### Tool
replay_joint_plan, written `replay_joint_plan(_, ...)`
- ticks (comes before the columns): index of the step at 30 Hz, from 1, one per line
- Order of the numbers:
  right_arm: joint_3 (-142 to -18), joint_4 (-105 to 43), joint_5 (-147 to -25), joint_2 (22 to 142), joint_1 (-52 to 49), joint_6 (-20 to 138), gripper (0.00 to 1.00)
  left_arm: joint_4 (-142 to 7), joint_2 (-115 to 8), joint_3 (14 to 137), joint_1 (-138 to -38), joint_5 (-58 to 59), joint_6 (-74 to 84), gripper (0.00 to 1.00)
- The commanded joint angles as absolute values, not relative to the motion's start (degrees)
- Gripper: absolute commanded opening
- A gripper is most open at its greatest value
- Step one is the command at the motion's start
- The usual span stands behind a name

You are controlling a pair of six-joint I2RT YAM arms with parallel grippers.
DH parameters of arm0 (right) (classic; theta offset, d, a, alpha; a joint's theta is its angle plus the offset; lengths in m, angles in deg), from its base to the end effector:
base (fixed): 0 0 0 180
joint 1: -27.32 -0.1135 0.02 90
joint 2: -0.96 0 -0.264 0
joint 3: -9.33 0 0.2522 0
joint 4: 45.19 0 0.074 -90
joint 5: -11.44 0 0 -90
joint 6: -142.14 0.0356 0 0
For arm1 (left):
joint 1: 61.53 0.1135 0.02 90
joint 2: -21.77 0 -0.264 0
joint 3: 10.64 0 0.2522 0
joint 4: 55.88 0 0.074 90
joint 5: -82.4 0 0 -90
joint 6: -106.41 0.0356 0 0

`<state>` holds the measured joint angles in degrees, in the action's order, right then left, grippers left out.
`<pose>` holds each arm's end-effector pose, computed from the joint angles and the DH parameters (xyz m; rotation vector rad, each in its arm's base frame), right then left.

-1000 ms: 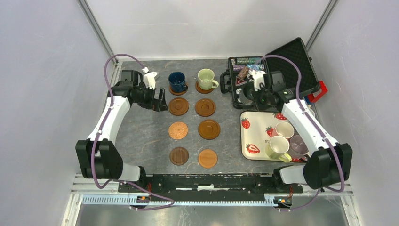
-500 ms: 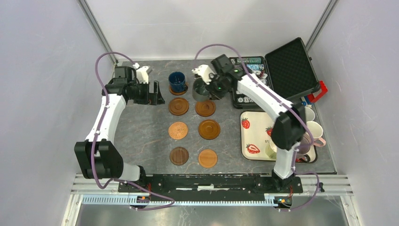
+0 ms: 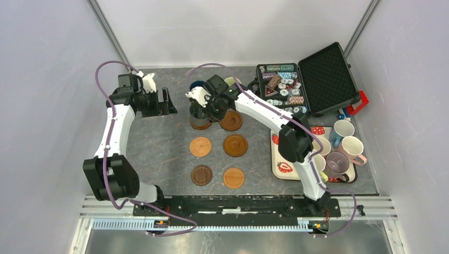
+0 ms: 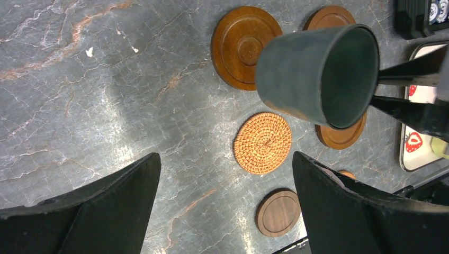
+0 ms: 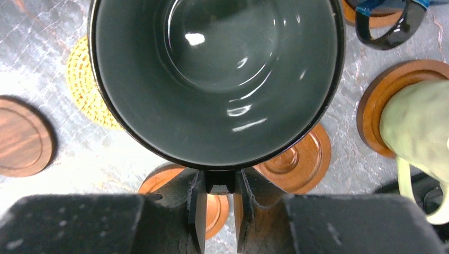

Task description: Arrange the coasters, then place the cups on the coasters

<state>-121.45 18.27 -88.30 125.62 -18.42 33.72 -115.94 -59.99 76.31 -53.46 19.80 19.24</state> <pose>0.3305 0.3478 0.2657 -1.4355 2.1680 0.3951 0.2935 0.0251 0.3112 0.0766 2.4486 -0.5193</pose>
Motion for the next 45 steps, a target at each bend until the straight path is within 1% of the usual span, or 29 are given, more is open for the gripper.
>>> replay_joint_plan(1, -125.7, 11.0, -86.1, 127.0, -18.4, 35.1, 0.0, -115.9, -58.2, 77.1, -53.3, 21.2, 17.0, 1.0)
replay_joint_plan(7, -126.5, 10.0, -84.3, 129.4, -18.4, 35.9, 0.0, -115.9, -57.4, 76.7, -53.0, 20.9, 17.2, 1.0)
replay_joint_plan(21, -126.5, 8.1, -84.4, 131.9, -18.5, 36.8, 0.07, -115.9, -56.6, 75.7, -52.7, 20.6, 17.5, 1.0)
replay_joint_plan(25, -126.1, 8.3, -83.9, 132.2, -18.5, 36.7, 0.12, -115.9, -56.6, 75.7, -52.6, 20.4, 17.5, 1.0)
replay_joint_plan(29, -125.9, 7.7, -83.9, 132.2, -18.5, 36.5, 0.2, -115.9, -56.5, 75.4, -52.6, 20.4, 17.5, 1.0)
replay_joint_plan(35, -125.2, 6.8, -84.3, 132.6, -18.5, 36.9, 0.23, -115.9, -56.6, 75.4, -52.6, 20.6, 17.6, 1.0)
replay_joint_plan(37, -125.2, 6.8, -84.4, 132.9, -18.5, 37.2, 0.26, -115.9, -56.6, 75.4, -52.6, 20.5, 17.6, 1.0)
replay_joint_plan(39, -125.2, 6.8, -84.2, 132.7, -18.5, 37.4, 0.32, -115.9, -56.6, 75.3, -52.6, 20.5, 17.7, 1.0)
replay_joint_plan(41, -125.0, 6.7, -84.3, 132.5, -18.5, 37.5, 0.4, -115.9, -56.6, 75.2, -52.6, 20.5, 17.8, 1.0)
replay_joint_plan(45, -124.3, 6.6, -84.7, 132.0, -18.5, 37.2, 0.43, -115.9, -56.8, 75.1, -52.5, 20.4, 17.9, 1.0)
